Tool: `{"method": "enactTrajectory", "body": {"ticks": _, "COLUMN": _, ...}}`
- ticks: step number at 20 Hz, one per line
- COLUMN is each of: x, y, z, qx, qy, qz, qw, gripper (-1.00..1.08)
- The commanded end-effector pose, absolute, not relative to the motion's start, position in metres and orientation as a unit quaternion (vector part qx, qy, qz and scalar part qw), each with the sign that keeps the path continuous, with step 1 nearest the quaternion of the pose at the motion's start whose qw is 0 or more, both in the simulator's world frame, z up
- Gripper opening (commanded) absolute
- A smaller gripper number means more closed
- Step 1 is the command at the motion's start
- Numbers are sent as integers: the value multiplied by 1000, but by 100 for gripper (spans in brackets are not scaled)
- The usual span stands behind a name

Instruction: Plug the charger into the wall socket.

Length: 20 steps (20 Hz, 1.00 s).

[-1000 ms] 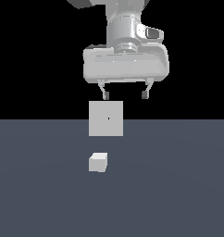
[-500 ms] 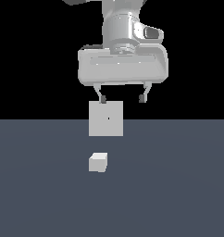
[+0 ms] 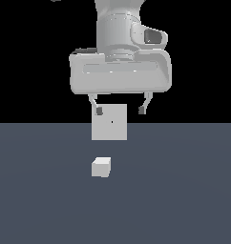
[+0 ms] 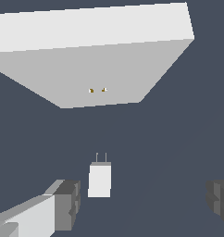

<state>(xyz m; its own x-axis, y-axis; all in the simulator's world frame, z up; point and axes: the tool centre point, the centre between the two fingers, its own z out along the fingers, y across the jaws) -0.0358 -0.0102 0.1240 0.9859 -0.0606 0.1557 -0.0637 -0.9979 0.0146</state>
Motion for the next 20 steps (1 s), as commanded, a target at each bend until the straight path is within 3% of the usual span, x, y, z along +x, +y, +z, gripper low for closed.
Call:
{"method": "enactTrajectory", "body": {"ticks": 1, "x": -40, "y": -6, "z": 118, "qx": 995, "qy": -33, "qz": 93, "qw": 9, "gripper": 100}}
{"method": "enactTrajectory", "body": {"ticks": 20, "x": -56, "y": 20, "z": 74, "qx": 980, "qy": -43, "qz": 196, "qw": 10, "gripper": 100}}
